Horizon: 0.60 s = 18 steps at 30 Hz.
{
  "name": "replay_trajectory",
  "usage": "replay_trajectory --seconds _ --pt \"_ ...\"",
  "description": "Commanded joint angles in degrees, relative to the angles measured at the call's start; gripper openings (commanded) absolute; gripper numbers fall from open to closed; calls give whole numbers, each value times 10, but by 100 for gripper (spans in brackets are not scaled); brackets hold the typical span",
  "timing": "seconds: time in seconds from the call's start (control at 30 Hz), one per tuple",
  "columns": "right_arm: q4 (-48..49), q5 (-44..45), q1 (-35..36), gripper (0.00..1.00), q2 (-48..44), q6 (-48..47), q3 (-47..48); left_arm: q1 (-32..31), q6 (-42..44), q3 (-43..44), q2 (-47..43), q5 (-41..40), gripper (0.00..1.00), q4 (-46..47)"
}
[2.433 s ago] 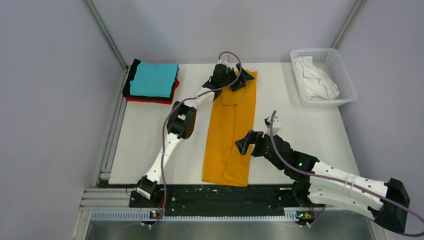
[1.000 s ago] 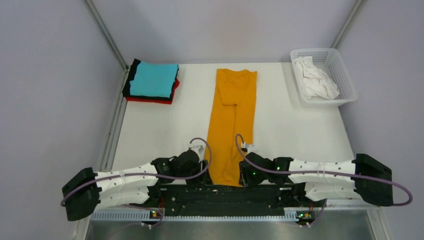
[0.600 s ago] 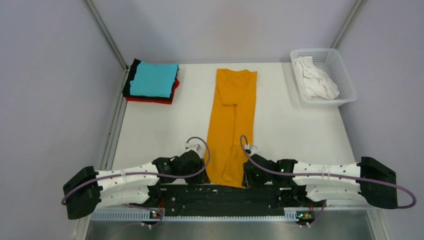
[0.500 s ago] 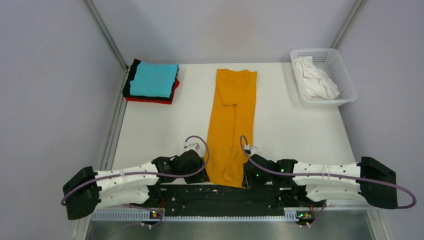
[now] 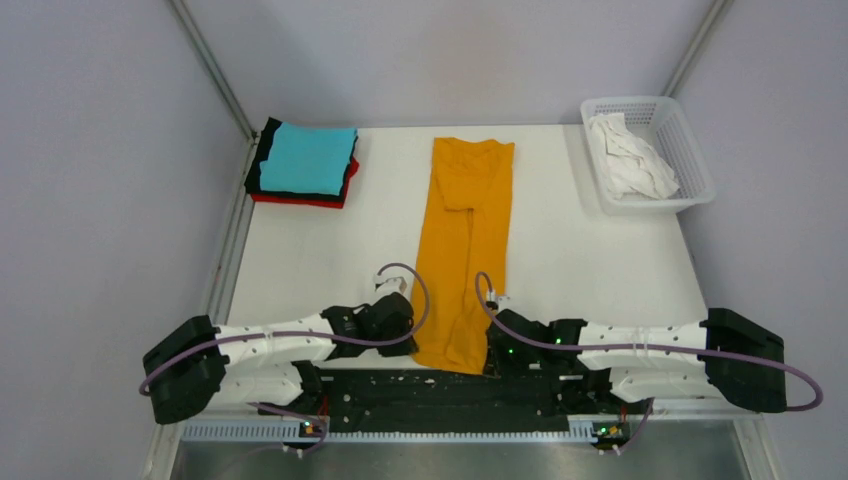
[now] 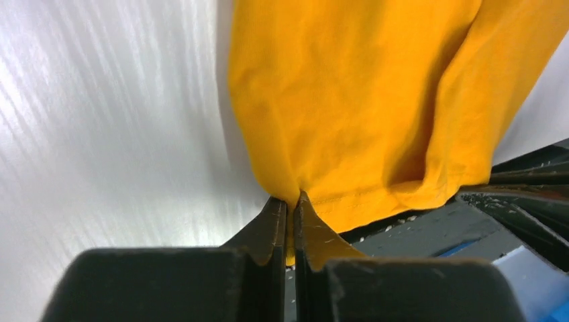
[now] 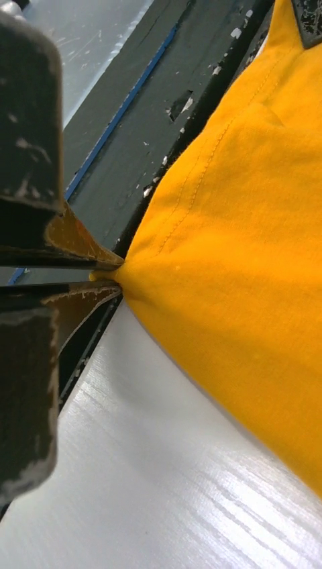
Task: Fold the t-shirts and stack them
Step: Grab the bottom of the folded rectangular tshirt with both arms
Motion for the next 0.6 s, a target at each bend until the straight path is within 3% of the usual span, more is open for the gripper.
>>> replay_trajectory --seconds 0.0,0.2,0.3,0.4,0.57 --pt "-5 19 7 0 -7 23 5 2 16 12 37 -12 0 -38" --pt "-115 20 7 0 -109 41 -12 1 -2 -16 -55 0 0 -126" --pt "-81 -20 7 0 -148 37 -35 1 -8 -54 -108 42 0 -80" --pt "-3 -87 8 0 -159 41 -62 -5 -22 -100 -133 127 0 59" --pt "-50 -36 8 0 -169 35 -45 -6 -17 -83 -156 92 0 42"
